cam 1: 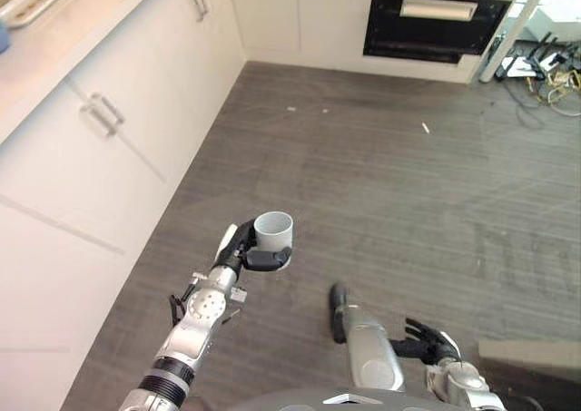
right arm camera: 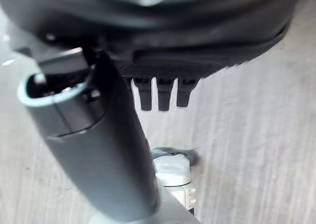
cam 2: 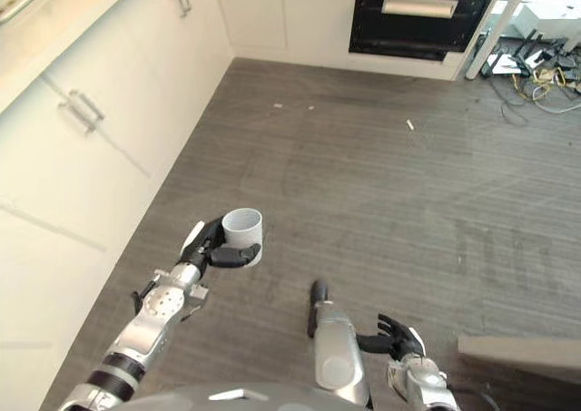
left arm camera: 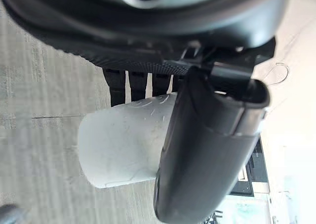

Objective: Place the dishes in the dishwasher.

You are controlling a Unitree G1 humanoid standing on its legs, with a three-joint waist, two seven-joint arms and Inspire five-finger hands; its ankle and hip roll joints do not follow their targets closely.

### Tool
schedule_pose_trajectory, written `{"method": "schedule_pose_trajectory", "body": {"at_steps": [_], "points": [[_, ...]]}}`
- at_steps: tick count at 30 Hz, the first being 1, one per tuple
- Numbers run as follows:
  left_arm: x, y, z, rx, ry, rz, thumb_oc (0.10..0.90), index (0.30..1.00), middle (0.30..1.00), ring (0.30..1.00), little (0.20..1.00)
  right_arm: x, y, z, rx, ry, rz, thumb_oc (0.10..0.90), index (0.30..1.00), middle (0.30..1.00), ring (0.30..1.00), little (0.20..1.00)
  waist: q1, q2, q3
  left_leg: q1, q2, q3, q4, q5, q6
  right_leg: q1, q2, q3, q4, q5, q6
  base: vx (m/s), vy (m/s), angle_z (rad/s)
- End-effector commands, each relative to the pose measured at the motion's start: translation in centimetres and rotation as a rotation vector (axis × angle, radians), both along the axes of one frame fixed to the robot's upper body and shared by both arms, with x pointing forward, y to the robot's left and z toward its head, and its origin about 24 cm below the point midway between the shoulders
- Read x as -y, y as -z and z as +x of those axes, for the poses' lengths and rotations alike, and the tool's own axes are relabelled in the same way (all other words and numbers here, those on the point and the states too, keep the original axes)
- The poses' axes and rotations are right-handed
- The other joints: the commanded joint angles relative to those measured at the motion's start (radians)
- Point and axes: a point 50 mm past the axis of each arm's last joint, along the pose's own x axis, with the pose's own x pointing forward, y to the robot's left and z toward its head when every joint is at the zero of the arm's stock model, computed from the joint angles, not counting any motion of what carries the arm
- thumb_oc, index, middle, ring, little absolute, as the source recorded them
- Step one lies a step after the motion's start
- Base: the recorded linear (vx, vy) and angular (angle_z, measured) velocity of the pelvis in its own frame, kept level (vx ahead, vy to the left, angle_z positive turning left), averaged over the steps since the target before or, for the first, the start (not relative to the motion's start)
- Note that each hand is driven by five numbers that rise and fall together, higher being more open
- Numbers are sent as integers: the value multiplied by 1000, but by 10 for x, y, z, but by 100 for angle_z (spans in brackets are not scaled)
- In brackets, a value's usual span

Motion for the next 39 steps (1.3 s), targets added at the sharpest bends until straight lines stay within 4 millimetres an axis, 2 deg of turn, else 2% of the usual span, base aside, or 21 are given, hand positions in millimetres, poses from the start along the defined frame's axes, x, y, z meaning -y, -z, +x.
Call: {"method": "schedule_pose_trajectory", "body": {"at_steps": [1,4,9,10,14,15,16,18,20,21,22,24,26,28,29,32,33,34,36,37,39], "points": [[-15,-78,30,370,41,25,400,300,300,300,300,6,-4,2,22,-34,-34,800,900,900,900,900,25,-75,-40,-205,-88,127,526,282,68,332,60,51,-382,84,66,753,-556,-41],[-18,-79,28,373,33,20,400,300,300,300,300,2,0,-1,-12,-36,-32,800,900,900,900,900,112,-117,-35,-404,-44,224,481,157,97,491,84,104,-477,41,64,830,-278,-107],[-32,-82,16,397,-17,72,400,300,300,300,300,0,-3,6,3,-151,-60,800,900,900,900,900,197,-100,-41,-433,-3,298,-495,232,124,690,91,144,-522,-82,122,882,48,-88],[-33,-80,15,394,-18,97,400,300,300,300,300,2,-4,7,4,-156,-73,800,900,900,900,900,209,-110,-41,-493,26,268,-528,213,119,736,89,145,-521,-103,121,1015,34,-64],[-27,-75,12,366,2,82,400,300,300,300,300,0,-1,0,-9,-131,-66,800,900,900,900,900,192,-84,-72,-439,-3,374,-528,216,135,774,88,161,-368,-157,139,776,68,-28],[-33,-69,6,341,-16,112,400,300,300,300,300,-3,0,-4,-14,-159,-57,800,900,900,900,900,225,-107,-115,-411,-67,326,-513,266,181,724,55,171,-152,-11,214,860,93,52],[-33,-69,6,341,-16,112,400,300,300,300,300,-3,0,-4,-14,-159,-57,800,900,900,900,900,225,-107,-115,-411,-67,326,-513,266,181,724,55,171,-152,-11,214,881,55,53],[-23,-71,14,340,48,133,400,300,300,300,300,-9,4,-9,-27,-117,-29,800,900,900,900,900,200,-114,-93,-348,-130,241,-421,177,250,553,69,228,343,287,300,925,26,-90],[-21,-78,22,374,61,156,400,300,300,300,300,-9,4,-7,-26,-110,-33,800,900,900,900,900,158,-64,-73,-253,-145,199,-461,150,282,367,79,218,494,233,276,1053,107,24],[-15,-87,31,413,73,149,400,300,300,300,300,-10,5,-9,-29,-105,-17,800,900,900,900,900,105,-52,-65,-147,-174,172,-509,114,281,265,32,188,355,151,244,802,81,111],[-15,-87,31,413,73,149,400,300,300,300,300,-10,5,-9,-29,-105,-17,800,900,900,900,900,105,-52,-65,-147,-174,172,-509,114,281,265,32,188,355,151,244,780,-12,13],[-5,-92,34,437,120,144,400,300,300,300,300,-7,6,-13,-42,-106,-27,800,900,900,900,900,57,-61,-62,-80,-212,131,-506,64,270,207,26,167,77,108,219,710,-139,19],[0,-100,41,472,128,148,400,300,300,300,300,-2,9,-20,-86,-81,-40,800,900,900,900,900,40,-84,-73,1,-234,144,-521,-6,234,199,-20,22,-282,130,246,781,-184,81],[5,-107,46,500,141,143,400,300,300,300,300,0,11,-24,-116,-67,-43,800,900,900,900,900,44,-80,-71,35,-228,169,-442,-51,208,208,-19,-154,-359,111,252,627,-99,104],[9,-106,45,504,162,135,400,300,300,300,300,1,13,-31,-132,-46,-41,800,900,900,900,900,41,-84,-79,27,-224,173,-360,-68,197,237,-2,-176,-350,61,208,640,-129,74],[11,-102,45,484,140,86,400,300,300,300,300,9,14,-43,-168,7,-49,800,900,900,900,900,30,-110,-100,-135,-128,200,164,160,54,344,20,-134,-318,47,105,528,-240,-52],[11,-102,45,484,140,86,400,300,300,300,300,9,14,-43,-168,7,-49,800,900,900,900,900,30,-110,-100,-135,-128,200,164,160,54,344,20,-134,-318,47,105,515,-244,12],[10,-96,44,460,114,56,400,300,300,300,300,17,12,-41,-164,41,-74,800,900,900,900,900,53,-139,-94,-248,-86,221,372,195,32,414,47,-57,-355,21,68,475,-130,-23],[8,-93,44,450,95,45,400,300,300,300,300,20,10,-40,-158,53,-83,800,900,900,900,900,66,-139,-96,-267,-64,237,330,173,56,440,56,-33,-377,24,75,435,1,-128],[8,-92,43,447,95,49,400,300,300,300,300,21,8,-35,-142,39,-92,800,900,900,900,900,79,-120,-97,-245,-22,245,138,148,82,473,59,2,-400,21,96,344,174,-191],[7,-93,44,457,86,56,400,300,300,300,300,20,7,-31,-138,-5,-105,800,900,900,900,900,104,-128,-108,-270,-60,160,12,131,109,494,57,84,-403,13,102,388,197,-170]]}}
